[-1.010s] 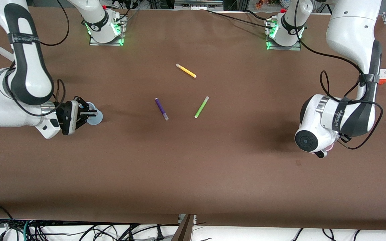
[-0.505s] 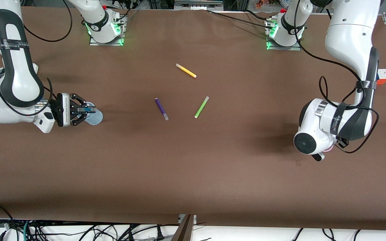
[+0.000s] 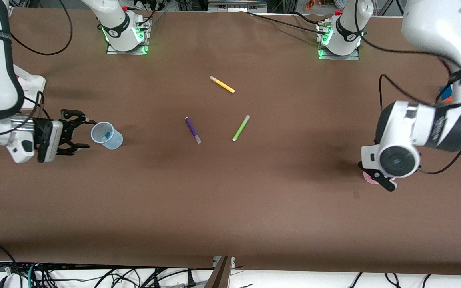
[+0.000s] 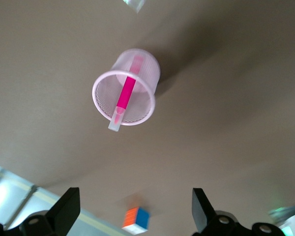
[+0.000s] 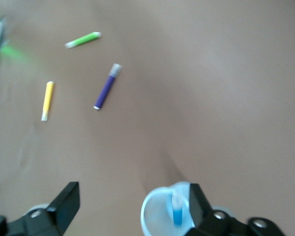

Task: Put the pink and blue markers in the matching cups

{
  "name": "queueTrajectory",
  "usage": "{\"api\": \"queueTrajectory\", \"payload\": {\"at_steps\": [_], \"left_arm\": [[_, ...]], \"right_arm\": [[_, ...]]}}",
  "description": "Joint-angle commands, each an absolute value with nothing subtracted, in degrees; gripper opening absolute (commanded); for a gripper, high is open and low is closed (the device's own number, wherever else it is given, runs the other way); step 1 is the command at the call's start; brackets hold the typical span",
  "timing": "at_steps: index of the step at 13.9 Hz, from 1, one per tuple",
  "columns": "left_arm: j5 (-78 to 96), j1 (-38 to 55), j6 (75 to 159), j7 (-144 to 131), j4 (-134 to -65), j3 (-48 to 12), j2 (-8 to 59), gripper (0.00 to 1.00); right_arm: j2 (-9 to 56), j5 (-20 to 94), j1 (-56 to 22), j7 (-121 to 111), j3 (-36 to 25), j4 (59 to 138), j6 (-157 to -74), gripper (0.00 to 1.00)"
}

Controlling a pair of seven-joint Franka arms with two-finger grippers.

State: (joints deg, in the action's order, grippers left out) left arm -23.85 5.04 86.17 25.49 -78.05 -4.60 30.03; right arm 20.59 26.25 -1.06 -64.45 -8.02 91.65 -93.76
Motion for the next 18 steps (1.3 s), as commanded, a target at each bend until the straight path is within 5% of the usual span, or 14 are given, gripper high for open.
{"api": "queueTrajectory", "payload": {"at_steps": [1,5,8,12,18], "left_arm": [[-15.5,4.66,85.26,16.56,-79.63,-4.92,21.56,1.0],[-8.27,4.05,83.07,8.09,-79.02,-5.01,15.92,1.0],[-1.53,2.99,84.36,6.25,-79.35,-0.28,11.18,1.0],[1.58,3.08,99.9,0.0,-98.66,2.02,-1.29,1.0],[0.44,2.9,99.76,-3.08,-99.4,0.26,-1.58,1.0]], "right_arm": [[21.71,17.78,-3.42,-42.44,-7.56,82.99,-87.39,1.0],[20.75,10.74,-5.71,-17.55,-6.6,81.74,-84.03,1.0],[13.39,3.79,-5.54,0.75,-1.94,85.85,-83.06,1.0],[2.57,0.63,-5.27,0.88,-1.93,93.6,-83.76,1.0],[-0.45,-2.11,-5.01,0.44,-2.55,90.72,-81.58,1.0]]}}
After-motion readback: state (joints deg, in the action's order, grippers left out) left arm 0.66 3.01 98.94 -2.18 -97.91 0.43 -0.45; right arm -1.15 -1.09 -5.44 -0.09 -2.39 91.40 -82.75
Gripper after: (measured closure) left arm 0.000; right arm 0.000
